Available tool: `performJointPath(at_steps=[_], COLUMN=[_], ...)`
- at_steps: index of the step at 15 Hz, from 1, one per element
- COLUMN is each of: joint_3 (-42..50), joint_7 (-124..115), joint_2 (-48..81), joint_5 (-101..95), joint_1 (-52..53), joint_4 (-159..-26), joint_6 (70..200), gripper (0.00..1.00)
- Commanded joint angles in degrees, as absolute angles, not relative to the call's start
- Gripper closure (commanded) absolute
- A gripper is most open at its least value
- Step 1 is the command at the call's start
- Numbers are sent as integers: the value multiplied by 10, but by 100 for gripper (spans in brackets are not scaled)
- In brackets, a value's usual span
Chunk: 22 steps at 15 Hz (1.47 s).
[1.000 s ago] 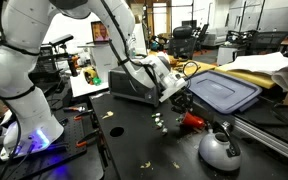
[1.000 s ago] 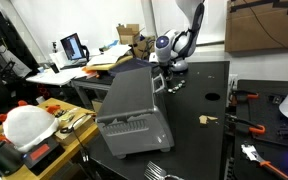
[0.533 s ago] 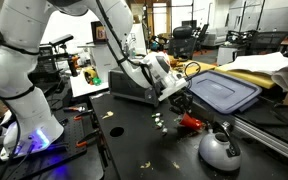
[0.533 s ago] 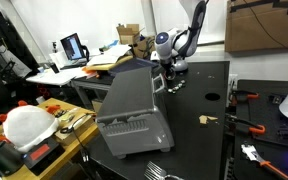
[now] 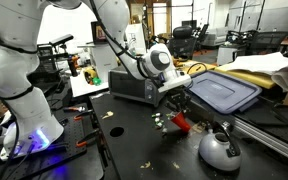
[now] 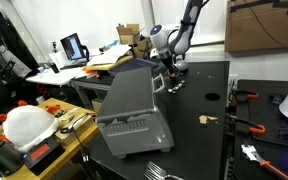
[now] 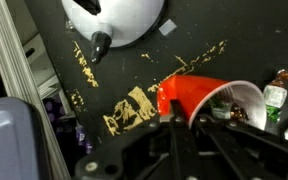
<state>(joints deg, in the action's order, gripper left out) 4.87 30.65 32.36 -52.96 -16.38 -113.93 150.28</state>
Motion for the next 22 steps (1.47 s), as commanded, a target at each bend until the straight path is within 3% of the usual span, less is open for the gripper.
performJointPath(at_steps=[1,8,22], joint_3=[31,32,35], joint_7=[396,506,571], joint_2=[286,283,344], joint_5=[-452,-331,-136], joint_1=[-168,-154,-177], joint_4=[-1148,-1101,-1010], joint_6=[1432,1340,1283], gripper=[99,99,99])
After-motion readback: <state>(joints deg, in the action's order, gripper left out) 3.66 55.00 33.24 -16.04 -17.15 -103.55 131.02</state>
